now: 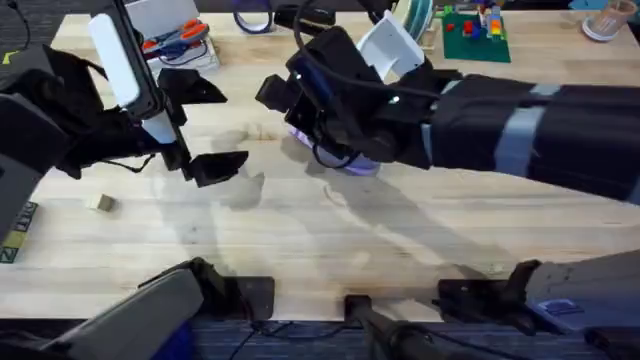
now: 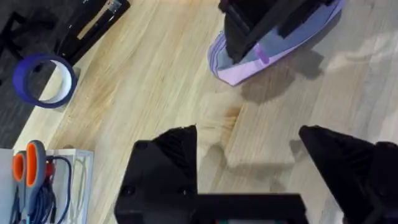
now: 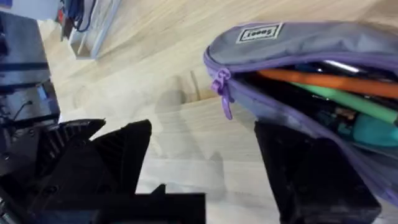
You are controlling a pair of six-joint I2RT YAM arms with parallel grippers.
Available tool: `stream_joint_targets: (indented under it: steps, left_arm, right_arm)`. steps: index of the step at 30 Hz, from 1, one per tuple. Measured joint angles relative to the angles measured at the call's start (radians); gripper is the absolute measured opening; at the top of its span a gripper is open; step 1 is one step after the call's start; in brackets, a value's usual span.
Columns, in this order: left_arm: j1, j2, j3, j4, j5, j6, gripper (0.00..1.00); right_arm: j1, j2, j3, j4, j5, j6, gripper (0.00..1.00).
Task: Unzip the bag, pick up the pens from the table one at a time and place them inside, then zip the bag closed.
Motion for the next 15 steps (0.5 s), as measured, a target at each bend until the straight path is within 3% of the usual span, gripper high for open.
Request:
stream_joint_targets:
  steps: [15]
  left_arm:
    - [0.000, 0.000, 0.000, 0.000, 0.000, 0.000, 0.993]
  right_arm:
    - [0.000, 0.051, 0.000, 0.060, 0.074, 0.000, 0.932]
